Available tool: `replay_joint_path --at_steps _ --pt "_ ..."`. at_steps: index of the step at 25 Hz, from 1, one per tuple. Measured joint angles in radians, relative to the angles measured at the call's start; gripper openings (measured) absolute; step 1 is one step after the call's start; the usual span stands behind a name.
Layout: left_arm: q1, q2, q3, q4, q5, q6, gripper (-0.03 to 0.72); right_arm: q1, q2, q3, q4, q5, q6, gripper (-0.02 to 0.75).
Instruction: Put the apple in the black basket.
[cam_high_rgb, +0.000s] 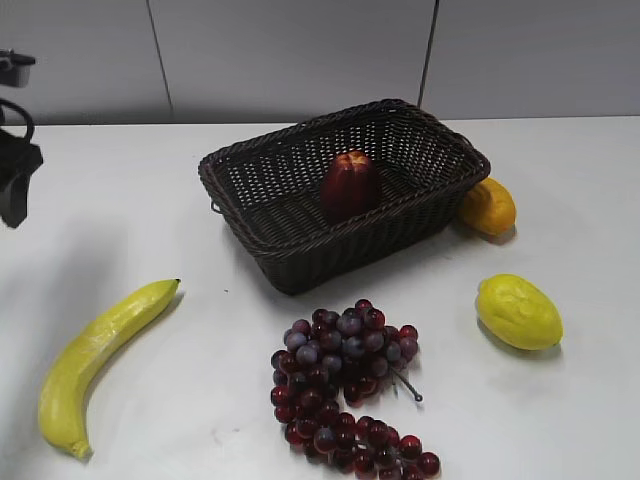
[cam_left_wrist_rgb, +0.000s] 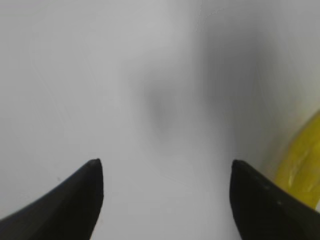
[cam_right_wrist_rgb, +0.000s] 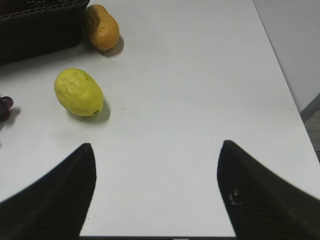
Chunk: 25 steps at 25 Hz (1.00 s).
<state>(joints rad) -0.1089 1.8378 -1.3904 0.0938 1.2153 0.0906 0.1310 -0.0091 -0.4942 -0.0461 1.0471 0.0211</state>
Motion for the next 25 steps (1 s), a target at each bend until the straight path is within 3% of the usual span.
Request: replay_joint_path --at_steps 5,16,25 --pt "0.0 -0.145 0.245 -0.016 0.003 -0.002 0.579 0.0 0.0 0.0 0.0 0.0 0.0 0.573" --pt "0.0 -0.531 0.649 -0.071 -0.093 -0.002 0.579 0.0 0.0 0.0 0.0 0.0 0.0 0.573" --pt "0.0 -0.883 0.828 -0.077 -0.177 -0.002 0.579 0.0 0.0 0.0 0.0 0.0 0.0 0.573"
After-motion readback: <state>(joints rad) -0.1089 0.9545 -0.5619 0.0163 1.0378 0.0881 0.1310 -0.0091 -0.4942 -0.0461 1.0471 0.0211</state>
